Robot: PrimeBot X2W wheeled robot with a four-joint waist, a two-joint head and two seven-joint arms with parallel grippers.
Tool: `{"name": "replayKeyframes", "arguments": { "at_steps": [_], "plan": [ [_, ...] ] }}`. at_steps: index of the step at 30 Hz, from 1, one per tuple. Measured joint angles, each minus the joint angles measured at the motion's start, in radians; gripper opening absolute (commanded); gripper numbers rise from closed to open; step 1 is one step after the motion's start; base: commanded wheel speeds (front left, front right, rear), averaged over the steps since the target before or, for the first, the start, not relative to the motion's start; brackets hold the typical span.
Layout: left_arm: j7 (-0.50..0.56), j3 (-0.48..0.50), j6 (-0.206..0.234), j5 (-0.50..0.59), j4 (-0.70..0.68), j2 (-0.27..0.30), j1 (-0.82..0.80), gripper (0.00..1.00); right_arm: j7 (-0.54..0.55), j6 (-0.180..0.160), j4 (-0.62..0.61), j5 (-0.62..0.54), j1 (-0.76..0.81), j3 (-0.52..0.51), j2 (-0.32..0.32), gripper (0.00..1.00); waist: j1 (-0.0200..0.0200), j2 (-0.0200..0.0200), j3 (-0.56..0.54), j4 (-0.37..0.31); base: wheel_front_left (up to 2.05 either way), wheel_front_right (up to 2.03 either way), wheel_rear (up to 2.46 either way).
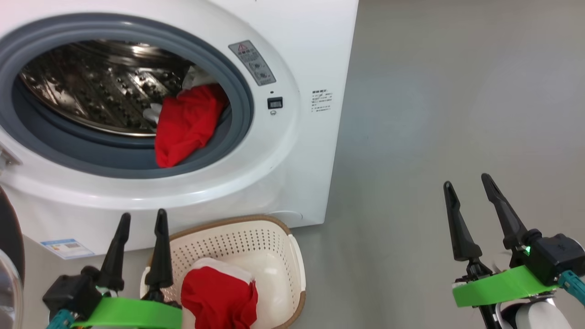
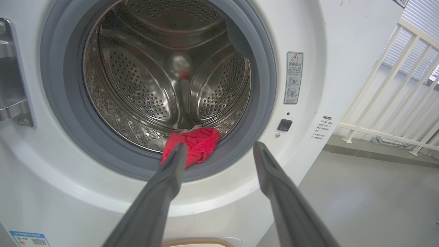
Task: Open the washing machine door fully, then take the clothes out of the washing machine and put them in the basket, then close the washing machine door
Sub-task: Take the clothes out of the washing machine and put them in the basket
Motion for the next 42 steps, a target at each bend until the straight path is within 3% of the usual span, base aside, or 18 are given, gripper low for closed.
{"name": "replayKeyframes", "arguments": {
  "at_steps": [17, 42],
  "plan": [
    [0.040, 0.002, 0.076, 0.028, -0.102, 0.018, 0.116, 1.00, 0.000, 0.000, -0.008, -0.001, 0.057, -0.016, 0.003, 1.00, 0.0000, 0.0000, -0.069, -0.001, 0.00, 0.00, 0.00],
    [0.048, 0.001, 0.093, 0.026, -0.102, 0.037, 0.068, 1.00, 0.000, 0.000, -0.020, -0.001, 0.056, -0.007, 0.004, 1.00, 0.0000, 0.0000, -0.003, -0.001, 0.00, 0.00, 0.00]
  ]
}}
